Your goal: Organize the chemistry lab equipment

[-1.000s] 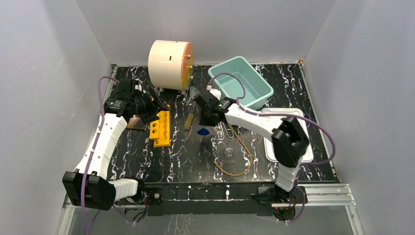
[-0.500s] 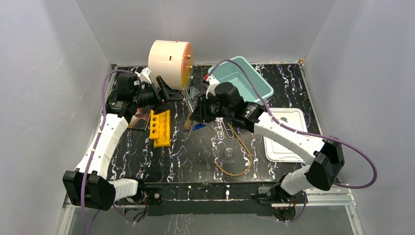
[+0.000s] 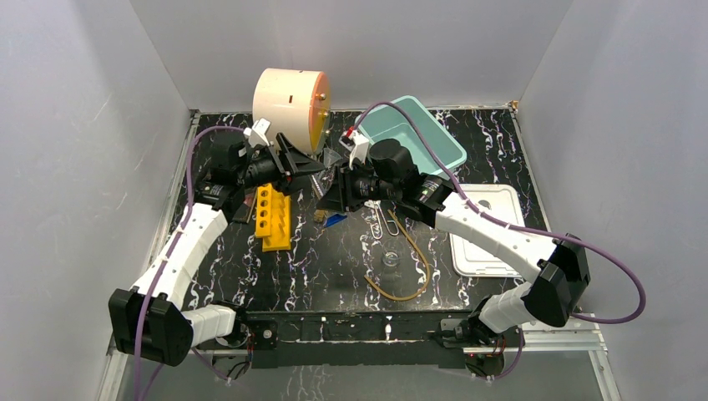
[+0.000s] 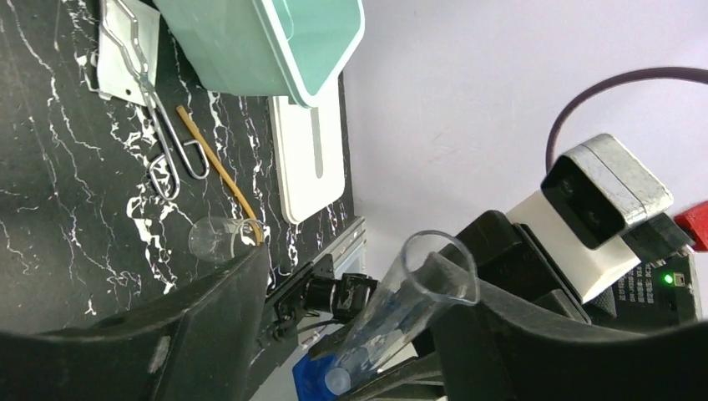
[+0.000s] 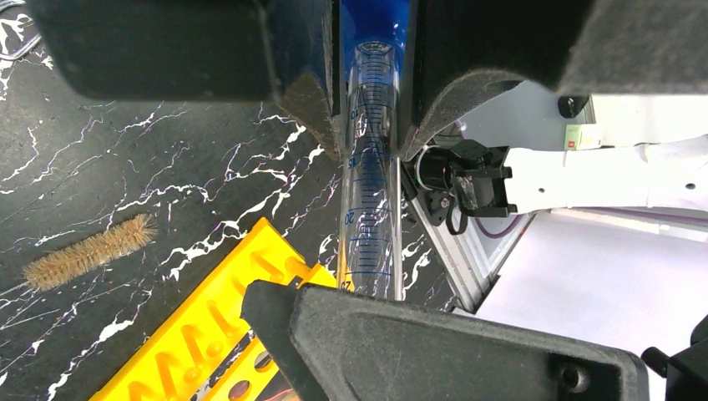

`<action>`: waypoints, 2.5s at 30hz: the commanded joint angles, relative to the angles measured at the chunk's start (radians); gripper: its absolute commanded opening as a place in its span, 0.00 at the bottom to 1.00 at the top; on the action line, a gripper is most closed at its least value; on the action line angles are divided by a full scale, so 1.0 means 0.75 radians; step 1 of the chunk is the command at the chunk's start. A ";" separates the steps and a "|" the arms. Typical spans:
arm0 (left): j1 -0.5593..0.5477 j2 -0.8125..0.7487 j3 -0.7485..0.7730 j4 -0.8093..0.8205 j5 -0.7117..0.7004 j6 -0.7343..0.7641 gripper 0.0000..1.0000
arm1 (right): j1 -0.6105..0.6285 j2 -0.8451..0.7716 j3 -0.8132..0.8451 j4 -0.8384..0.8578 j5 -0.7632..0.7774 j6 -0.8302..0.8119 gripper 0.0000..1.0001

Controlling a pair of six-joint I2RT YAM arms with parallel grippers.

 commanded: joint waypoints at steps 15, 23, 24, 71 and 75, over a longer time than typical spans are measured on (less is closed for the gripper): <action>-0.040 -0.089 -0.034 -0.050 -0.025 0.021 0.01 | -0.006 0.044 0.011 0.065 -0.033 -0.008 0.29; -0.039 -0.083 -0.026 -0.057 -0.004 0.062 0.00 | -0.005 0.084 0.052 0.035 -0.085 -0.022 0.60; -0.039 -0.081 -0.024 -0.060 0.003 0.071 0.00 | -0.006 0.087 0.054 0.032 -0.084 -0.024 0.61; -0.065 0.362 0.643 -0.381 -0.299 0.620 0.98 | -0.876 0.741 0.764 -0.445 -0.035 -0.660 0.19; -0.080 0.417 0.652 -0.379 -0.297 0.629 0.98 | -0.875 0.772 0.699 -0.425 -0.060 -0.712 0.19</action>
